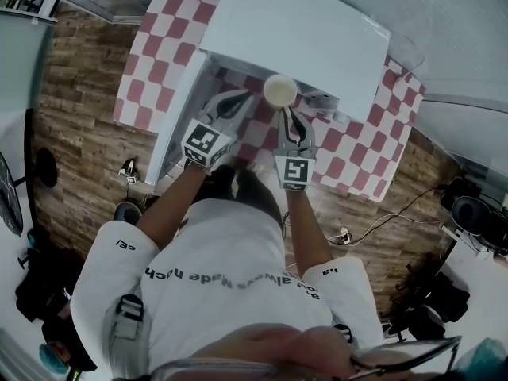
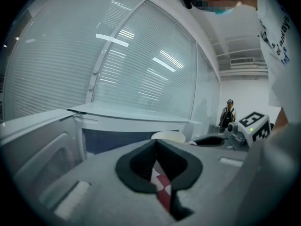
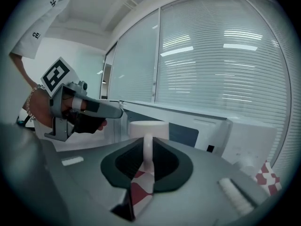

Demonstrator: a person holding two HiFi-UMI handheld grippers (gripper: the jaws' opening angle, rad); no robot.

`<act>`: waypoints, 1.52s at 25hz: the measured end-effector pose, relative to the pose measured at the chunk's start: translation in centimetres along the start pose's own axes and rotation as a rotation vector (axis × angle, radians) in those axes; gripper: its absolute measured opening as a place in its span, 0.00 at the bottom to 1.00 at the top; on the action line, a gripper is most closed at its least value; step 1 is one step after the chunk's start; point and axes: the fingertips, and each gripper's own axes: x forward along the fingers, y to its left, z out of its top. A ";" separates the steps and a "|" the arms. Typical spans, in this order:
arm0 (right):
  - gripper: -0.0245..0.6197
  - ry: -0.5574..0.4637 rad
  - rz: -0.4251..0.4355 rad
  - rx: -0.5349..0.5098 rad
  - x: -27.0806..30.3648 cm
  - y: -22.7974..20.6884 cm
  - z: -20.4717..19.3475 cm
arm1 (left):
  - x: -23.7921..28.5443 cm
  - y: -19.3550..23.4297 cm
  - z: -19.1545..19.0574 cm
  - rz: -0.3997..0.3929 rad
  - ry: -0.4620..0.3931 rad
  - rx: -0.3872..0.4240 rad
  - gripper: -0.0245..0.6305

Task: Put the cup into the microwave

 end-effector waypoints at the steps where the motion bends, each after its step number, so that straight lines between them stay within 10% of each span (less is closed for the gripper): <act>1: 0.10 0.002 -0.001 -0.004 0.5 -0.1 -0.3 | 0.4 0.4 -0.3 0.005 0.000 0.006 0.04; 38: 0.10 -0.030 -0.096 0.118 12.6 -5.3 -3.2 | 9.5 7.9 -5.6 0.074 0.040 0.050 0.04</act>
